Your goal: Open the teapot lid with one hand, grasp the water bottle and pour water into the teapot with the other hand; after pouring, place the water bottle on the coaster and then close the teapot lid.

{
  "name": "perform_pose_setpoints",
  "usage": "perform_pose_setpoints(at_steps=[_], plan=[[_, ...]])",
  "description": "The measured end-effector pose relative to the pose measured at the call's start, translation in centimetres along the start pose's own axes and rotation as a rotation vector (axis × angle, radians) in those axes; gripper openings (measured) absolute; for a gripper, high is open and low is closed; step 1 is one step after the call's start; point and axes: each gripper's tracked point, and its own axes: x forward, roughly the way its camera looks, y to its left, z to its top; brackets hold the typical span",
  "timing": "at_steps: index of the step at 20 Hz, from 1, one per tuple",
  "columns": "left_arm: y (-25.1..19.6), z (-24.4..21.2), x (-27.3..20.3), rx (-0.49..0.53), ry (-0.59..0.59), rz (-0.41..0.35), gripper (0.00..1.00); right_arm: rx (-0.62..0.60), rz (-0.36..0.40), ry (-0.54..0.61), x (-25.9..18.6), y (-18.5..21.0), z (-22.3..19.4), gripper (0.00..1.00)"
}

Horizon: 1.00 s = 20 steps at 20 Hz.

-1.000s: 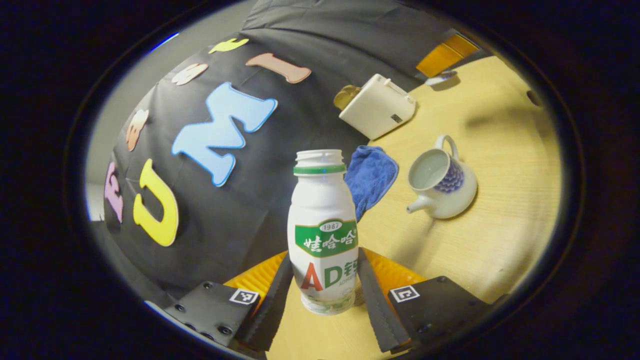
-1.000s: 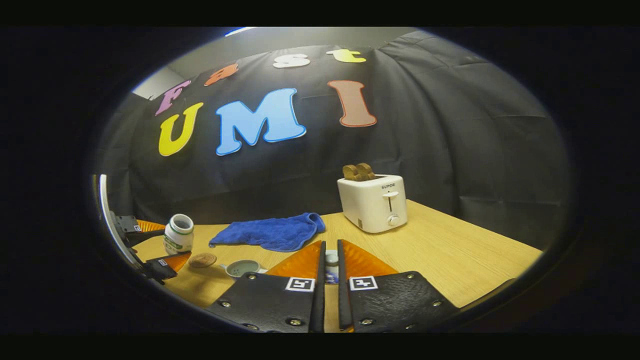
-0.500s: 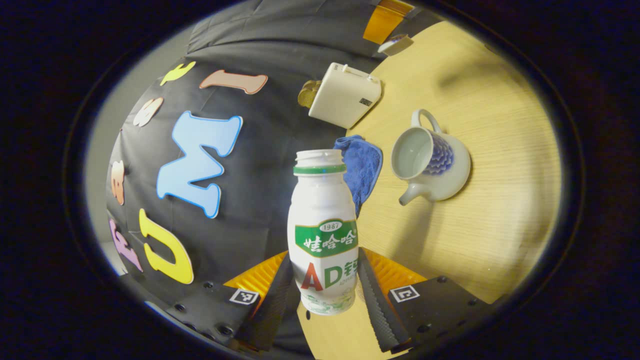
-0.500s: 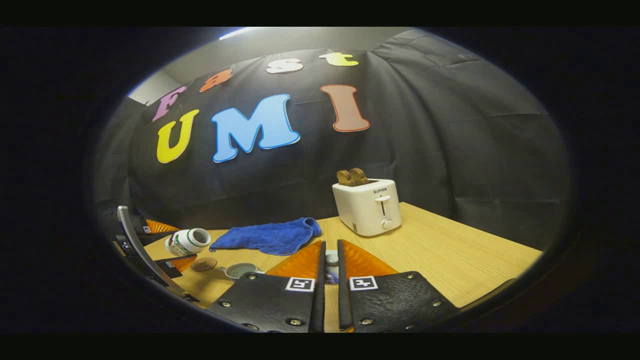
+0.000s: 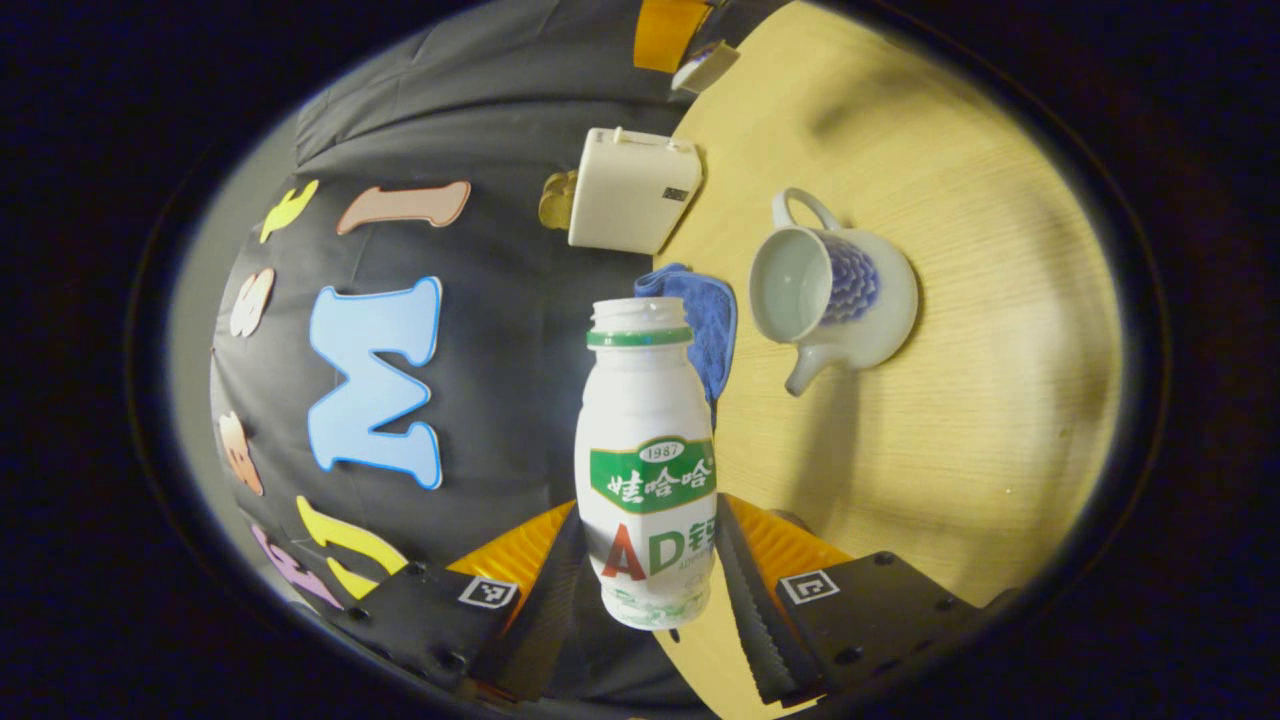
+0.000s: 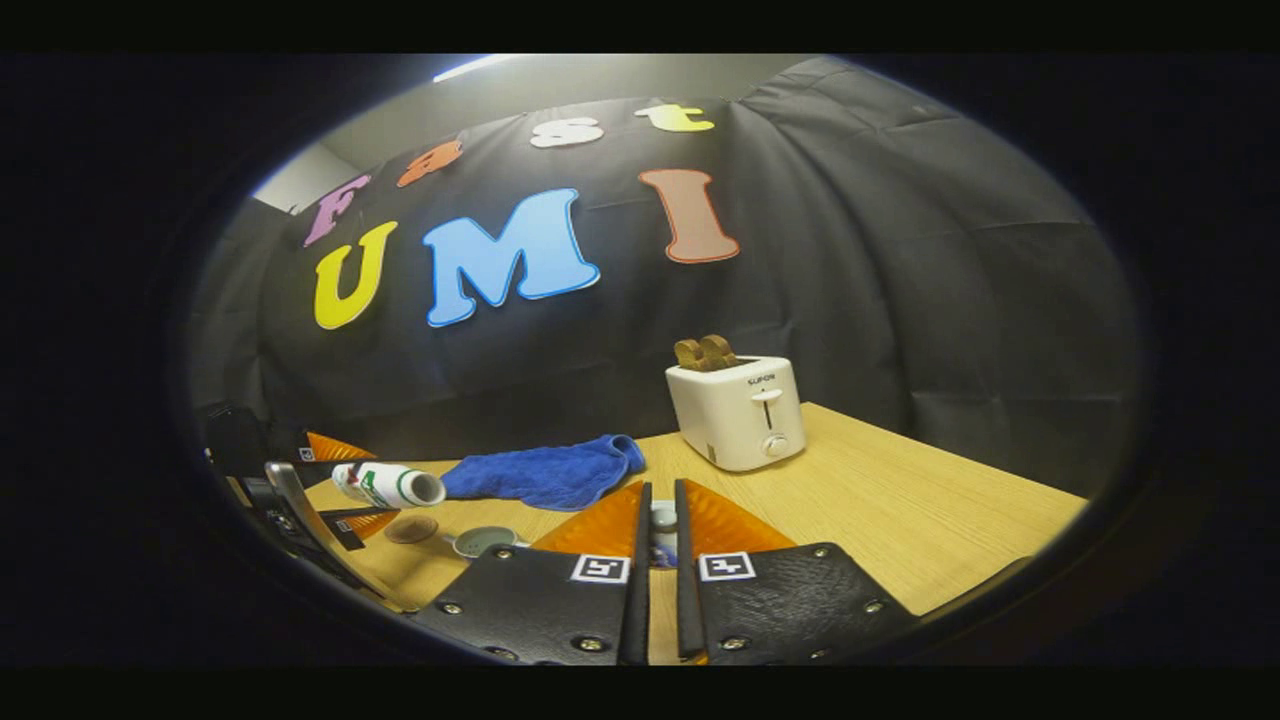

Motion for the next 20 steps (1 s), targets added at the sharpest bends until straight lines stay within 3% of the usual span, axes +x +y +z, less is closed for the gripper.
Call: perform_pose_setpoints(at_steps=[20], plan=[[0.81, 0.36, 0.61, 0.269, -0.004, -0.021, 0.81, -0.01, 0.007, 0.009, -0.01, 0.2, -0.19, 0.11]])
